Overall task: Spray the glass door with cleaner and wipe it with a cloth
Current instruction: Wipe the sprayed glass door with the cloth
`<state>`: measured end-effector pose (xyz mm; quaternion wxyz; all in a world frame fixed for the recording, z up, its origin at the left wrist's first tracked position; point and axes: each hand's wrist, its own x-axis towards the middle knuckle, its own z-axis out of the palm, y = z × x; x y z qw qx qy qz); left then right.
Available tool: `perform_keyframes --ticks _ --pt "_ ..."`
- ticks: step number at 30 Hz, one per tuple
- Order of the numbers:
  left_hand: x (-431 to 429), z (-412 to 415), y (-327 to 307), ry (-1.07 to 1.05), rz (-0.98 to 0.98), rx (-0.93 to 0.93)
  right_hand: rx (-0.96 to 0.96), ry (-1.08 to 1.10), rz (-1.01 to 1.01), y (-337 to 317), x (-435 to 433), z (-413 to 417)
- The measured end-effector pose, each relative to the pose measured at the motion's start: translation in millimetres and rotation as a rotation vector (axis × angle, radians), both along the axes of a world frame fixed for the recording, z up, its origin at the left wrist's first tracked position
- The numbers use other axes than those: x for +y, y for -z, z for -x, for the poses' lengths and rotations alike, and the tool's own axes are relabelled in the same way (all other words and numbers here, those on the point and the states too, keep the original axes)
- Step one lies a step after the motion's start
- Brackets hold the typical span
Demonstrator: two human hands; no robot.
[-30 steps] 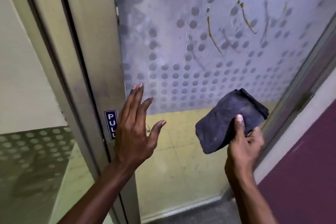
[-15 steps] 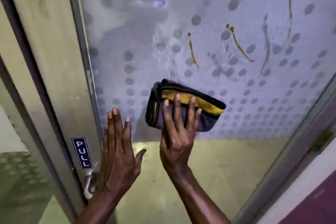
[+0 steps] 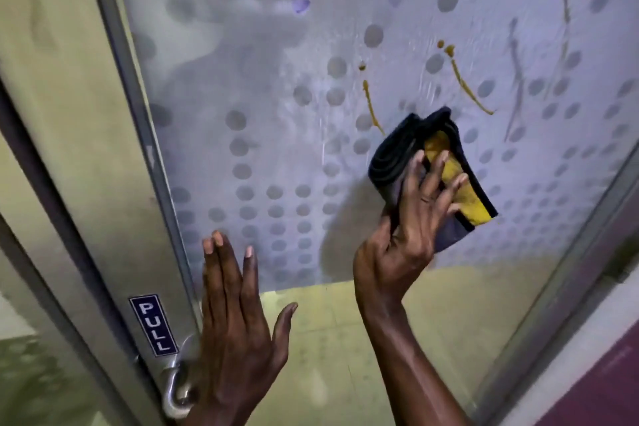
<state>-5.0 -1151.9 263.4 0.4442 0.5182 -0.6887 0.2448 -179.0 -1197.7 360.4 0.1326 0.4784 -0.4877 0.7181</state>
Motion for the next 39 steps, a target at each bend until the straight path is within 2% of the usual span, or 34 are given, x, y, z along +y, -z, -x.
perform_keyframes --ticks 4,6,7,9,11,13,15,17,21,23,25,27,29,31,33,37,39 --pt "-6.4 11.4 2.2 0.055 -0.049 -0.056 0.562 -0.045 -0.006 13.7 10.1 -42.0" --pt "-10.7 10.3 5.2 0.047 -0.086 -0.075 0.766 0.029 -0.037 40.8 12.4 -36.2" --pt "-11.8 8.8 5.4 0.047 -0.093 -0.08 0.791 0.08 -0.056 52.4 12.9 -26.0" --pt "-12.5 4.0 4.1 0.06 -0.087 -0.091 0.685 0.177 -0.094 66.5 11.4 0.6" --pt "-12.9 -1.0 2.6 0.077 -0.072 -0.106 0.423 0.241 -0.111 59.8 6.6 24.0" --pt "-12.4 -1.2 1.1 0.072 -0.066 -0.099 0.124 0.208 -0.076 34.4 -1.7 36.7" --pt "-9.1 6.2 -0.8 0.074 -0.055 -0.068 -0.059 0.149 -0.029 7.3 -6.5 31.2" --pt "-5.8 20.4 -2.1 0.101 -0.04 -0.056 0.018 0.148 -0.022 -5.4 -4.1 12.8" --pt "-12.3 50.9 1.3 0.154 -0.081 -0.151 0.631 0.165 -0.089 29.4 12.0 12.5" --pt "-18.2 59.1 3.8 0.122 -0.105 -0.162 0.727 0.258 -0.126 48.4 13.9 47.5" --pt "-22.5 61.1 5.8 0.084 -0.104 -0.182 0.576 0.307 -0.17 57.5 10.6 88.2" --pt "-25.1 60.2 7.8 0.07 -0.084 -0.184 0.287 0.29 -0.161 49.3 1.2 122.4" --pt "-23.4 66.6 7.6 0.07 -0.084 -0.134 -0.013 0.241 -0.105 27.7 -10.5 145.2" --pt "-18.9 76.0 5.3 0.071 -0.082 -0.06 -0.171 0.205 -0.053 6.3 -20.7 142.3" --pt "-15.8 95.6 1.4 0.086 -0.078 -0.032 -0.06 0.243 -0.074 0.7 -21.6 125.8" --pt "-22.3 134.6 -10.9 0.173 -0.075 -0.092 0.609 0.227 -0.159 45.3 0.2 112.0" --pt "-28.2 146.0 -15.7 0.178 -0.076 -0.123 0.735 0.268 -0.188 65.1 4.7 136.0"
